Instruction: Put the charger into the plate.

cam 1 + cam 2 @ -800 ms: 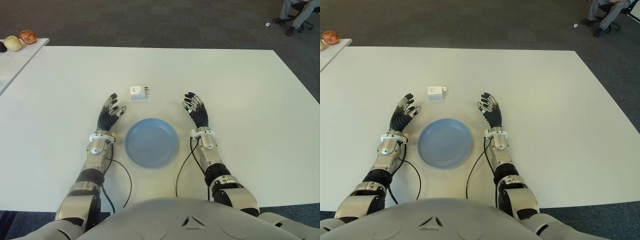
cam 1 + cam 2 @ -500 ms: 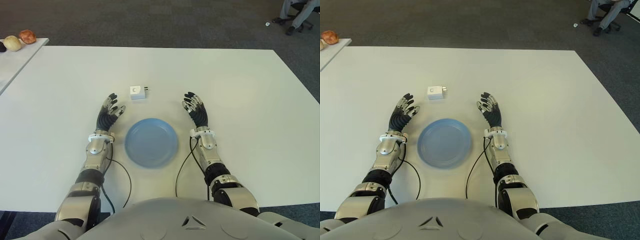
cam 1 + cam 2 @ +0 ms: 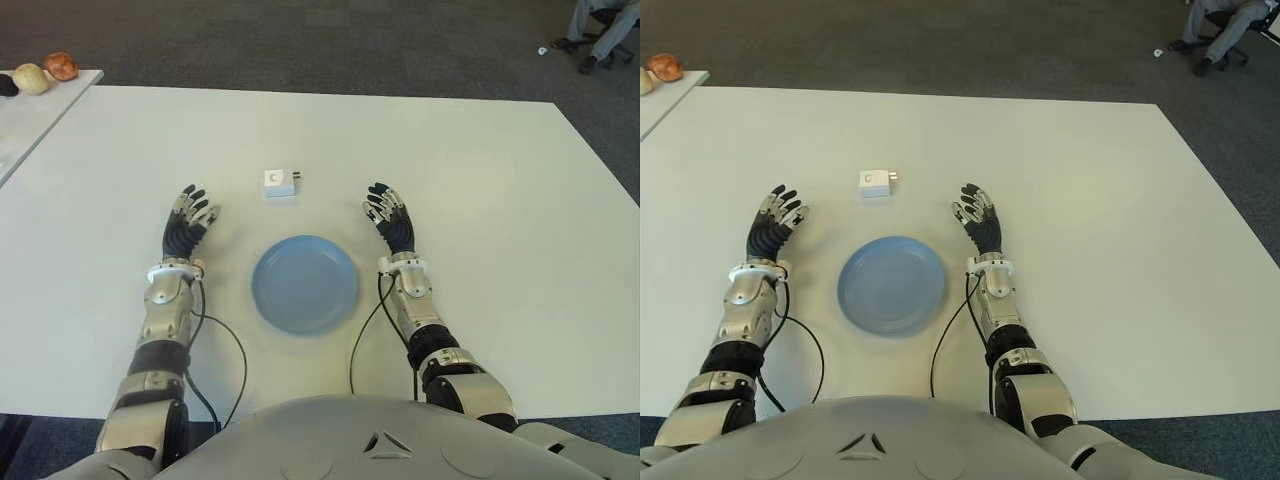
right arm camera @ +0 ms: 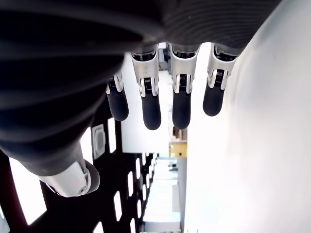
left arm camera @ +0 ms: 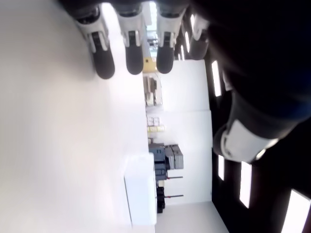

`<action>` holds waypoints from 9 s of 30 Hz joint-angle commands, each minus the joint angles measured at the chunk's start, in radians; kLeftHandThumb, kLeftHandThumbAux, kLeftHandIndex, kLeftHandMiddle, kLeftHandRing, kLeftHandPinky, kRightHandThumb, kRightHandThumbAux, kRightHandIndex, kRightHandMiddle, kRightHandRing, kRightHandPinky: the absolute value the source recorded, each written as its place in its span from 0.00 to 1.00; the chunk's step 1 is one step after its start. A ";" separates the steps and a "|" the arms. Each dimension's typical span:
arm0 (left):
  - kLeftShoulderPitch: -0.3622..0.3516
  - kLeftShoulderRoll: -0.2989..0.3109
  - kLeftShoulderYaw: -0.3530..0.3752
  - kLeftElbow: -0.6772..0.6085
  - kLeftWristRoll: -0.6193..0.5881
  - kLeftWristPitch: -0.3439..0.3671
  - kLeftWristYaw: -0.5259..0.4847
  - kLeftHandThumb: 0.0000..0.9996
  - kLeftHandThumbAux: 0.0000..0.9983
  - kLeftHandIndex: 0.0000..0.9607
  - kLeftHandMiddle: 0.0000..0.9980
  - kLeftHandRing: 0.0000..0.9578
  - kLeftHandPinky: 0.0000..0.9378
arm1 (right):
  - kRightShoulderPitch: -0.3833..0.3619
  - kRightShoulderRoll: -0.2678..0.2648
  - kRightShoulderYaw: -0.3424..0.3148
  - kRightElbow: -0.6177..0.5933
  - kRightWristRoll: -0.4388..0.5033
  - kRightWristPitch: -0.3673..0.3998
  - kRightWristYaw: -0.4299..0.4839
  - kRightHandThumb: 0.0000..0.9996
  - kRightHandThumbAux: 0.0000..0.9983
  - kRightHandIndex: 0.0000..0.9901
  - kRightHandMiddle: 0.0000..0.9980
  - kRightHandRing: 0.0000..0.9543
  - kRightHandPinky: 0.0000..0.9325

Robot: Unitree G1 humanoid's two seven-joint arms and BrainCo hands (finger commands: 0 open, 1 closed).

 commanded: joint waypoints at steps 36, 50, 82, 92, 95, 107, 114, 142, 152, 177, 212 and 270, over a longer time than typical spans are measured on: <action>-0.425 0.134 -0.254 0.093 0.378 0.062 0.090 0.23 0.58 0.04 0.08 0.08 0.12 | 0.052 0.017 0.015 0.121 -0.034 0.020 -0.043 0.15 0.71 0.21 0.24 0.24 0.22; -0.545 0.163 -0.492 0.282 0.688 -0.103 0.269 0.23 0.47 0.01 0.04 0.05 0.09 | 0.054 0.031 -0.026 0.116 0.042 0.028 0.037 0.15 0.69 0.19 0.26 0.23 0.22; -0.692 0.124 -0.983 0.640 1.122 -0.120 0.601 0.06 0.47 0.00 0.00 0.00 0.00 | 0.211 0.106 -0.073 -0.212 0.309 0.250 0.202 0.12 0.67 0.22 0.28 0.24 0.21; -0.683 0.107 -1.059 0.668 1.160 -0.115 0.613 0.00 0.47 0.00 0.00 0.00 0.00 | 0.274 0.111 -0.041 -0.306 0.323 0.272 0.194 0.13 0.66 0.22 0.26 0.23 0.21; -0.681 0.105 -1.073 0.672 1.166 -0.111 0.607 0.00 0.47 0.00 0.00 0.00 0.00 | 0.297 0.110 -0.028 -0.339 0.320 0.277 0.186 0.13 0.66 0.21 0.26 0.23 0.21; -0.637 0.100 -1.061 0.708 1.123 -0.075 0.546 0.00 0.52 0.00 0.00 0.00 0.01 | 0.358 0.094 -0.001 -0.413 0.324 0.286 0.183 0.14 0.65 0.22 0.27 0.23 0.20; -0.610 0.093 -1.027 0.719 1.073 -0.054 0.495 0.00 0.51 0.00 0.00 0.00 0.02 | 0.380 0.089 0.009 -0.446 0.322 0.293 0.181 0.14 0.65 0.22 0.28 0.23 0.20; -0.476 0.183 -0.863 0.718 0.891 -0.072 0.294 0.00 0.46 0.00 0.00 0.00 0.10 | 0.396 0.069 -0.011 -0.476 0.358 0.335 0.218 0.12 0.65 0.22 0.26 0.20 0.17; -0.454 0.254 -0.814 0.681 0.826 -0.128 0.195 0.00 0.47 0.00 0.00 0.00 0.07 | 0.389 0.068 -0.024 -0.466 0.370 0.339 0.238 0.05 0.67 0.21 0.25 0.20 0.17; -0.173 0.597 -0.615 0.209 0.566 -0.379 -0.098 0.00 0.53 0.00 0.00 0.00 0.00 | 0.364 0.057 -0.013 -0.451 0.340 0.371 0.205 0.00 0.67 0.20 0.25 0.20 0.16; 0.340 0.653 -0.205 -0.540 0.117 -0.060 -0.485 0.05 0.71 0.00 0.00 0.00 0.00 | 0.344 0.057 0.003 -0.455 0.308 0.418 0.138 0.00 0.68 0.21 0.26 0.21 0.17; -0.066 0.631 -0.283 0.152 0.953 -0.460 0.485 0.25 0.42 0.00 0.00 0.00 0.01 | 0.319 0.044 -0.008 -0.407 0.296 0.387 0.185 0.02 0.68 0.20 0.26 0.22 0.19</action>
